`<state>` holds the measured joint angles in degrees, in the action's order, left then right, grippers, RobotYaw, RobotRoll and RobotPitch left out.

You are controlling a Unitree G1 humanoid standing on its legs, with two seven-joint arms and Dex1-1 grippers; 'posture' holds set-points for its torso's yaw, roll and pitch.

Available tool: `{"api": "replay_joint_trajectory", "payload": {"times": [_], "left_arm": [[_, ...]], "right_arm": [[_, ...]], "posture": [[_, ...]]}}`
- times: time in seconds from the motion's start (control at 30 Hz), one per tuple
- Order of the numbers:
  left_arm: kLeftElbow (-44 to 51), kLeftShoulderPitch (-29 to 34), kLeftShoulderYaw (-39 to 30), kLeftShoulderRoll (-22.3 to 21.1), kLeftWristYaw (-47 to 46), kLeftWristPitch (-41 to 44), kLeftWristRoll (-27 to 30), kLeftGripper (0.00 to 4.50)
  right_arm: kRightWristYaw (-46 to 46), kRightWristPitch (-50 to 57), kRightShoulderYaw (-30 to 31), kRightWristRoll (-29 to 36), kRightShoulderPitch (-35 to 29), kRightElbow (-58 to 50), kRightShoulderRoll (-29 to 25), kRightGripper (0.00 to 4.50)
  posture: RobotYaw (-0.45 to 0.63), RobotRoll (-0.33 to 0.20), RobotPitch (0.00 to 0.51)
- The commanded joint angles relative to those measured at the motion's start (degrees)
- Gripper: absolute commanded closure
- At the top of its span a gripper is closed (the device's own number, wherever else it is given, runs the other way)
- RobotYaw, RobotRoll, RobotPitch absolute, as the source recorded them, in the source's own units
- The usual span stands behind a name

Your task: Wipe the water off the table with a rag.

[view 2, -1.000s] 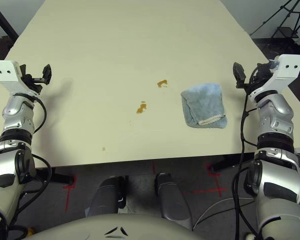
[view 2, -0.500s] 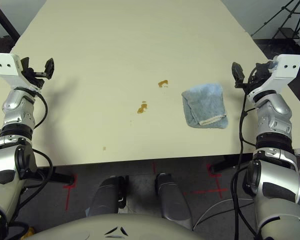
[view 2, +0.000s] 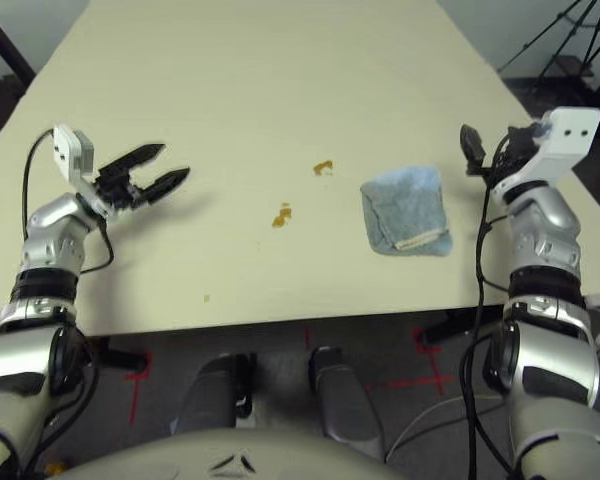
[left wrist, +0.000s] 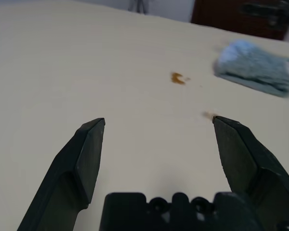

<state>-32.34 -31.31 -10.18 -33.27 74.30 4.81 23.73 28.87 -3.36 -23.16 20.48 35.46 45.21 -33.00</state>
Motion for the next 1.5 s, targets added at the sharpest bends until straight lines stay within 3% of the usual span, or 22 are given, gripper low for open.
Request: {"api": "replay_joint_trajectory", "payload": {"times": [0.03, 0.33, 0.53, 1.33, 1.43, 1.5], "left_arm": [[2.11, 1.06, 1.32, -0.67, 1.62, 0.75, -0.05, 0.00], [0.03, -0.03, 1.96, -0.28, 0.96, -2.54, -1.49, 0.00], [-0.62, -0.47, 2.09, 0.44, 0.52, -3.44, -1.54, 0.00], [-0.90, -1.96, 1.91, 0.57, 0.03, -3.77, -1.32, 0.00], [-0.99, -2.08, 1.92, 0.67, 0.00, -3.83, -1.30, 0.00], [-1.11, -2.25, 1.97, 0.77, -0.05, -3.87, -1.33, 0.00]], "right_arm": [[0.08, 3.12, -0.27, 0.60, -1.36, -1.58, -0.23, 0.03], [9.29, 27.02, -0.04, 9.33, -7.23, -16.47, -3.67, 0.03], [12.89, 35.92, 2.60, 9.84, -11.92, -23.73, -5.43, 0.03], [13.34, 33.79, 9.75, 2.48, -14.39, -22.47, -0.53, 0.03], [13.31, 34.45, 10.37, 1.81, -14.53, -22.61, -1.03, 0.61], [14.16, 35.16, 11.22, 1.43, -14.74, -23.04, -1.69, 1.37]], "posture": [[-0.15, 0.000, 0.149], [-0.15, 0.000, 0.147], [-0.15, 0.000, 0.146], [-0.15, 0.000, 0.143], [-0.15, 0.000, 0.143], [-0.15, 0.000, 0.143]]}}
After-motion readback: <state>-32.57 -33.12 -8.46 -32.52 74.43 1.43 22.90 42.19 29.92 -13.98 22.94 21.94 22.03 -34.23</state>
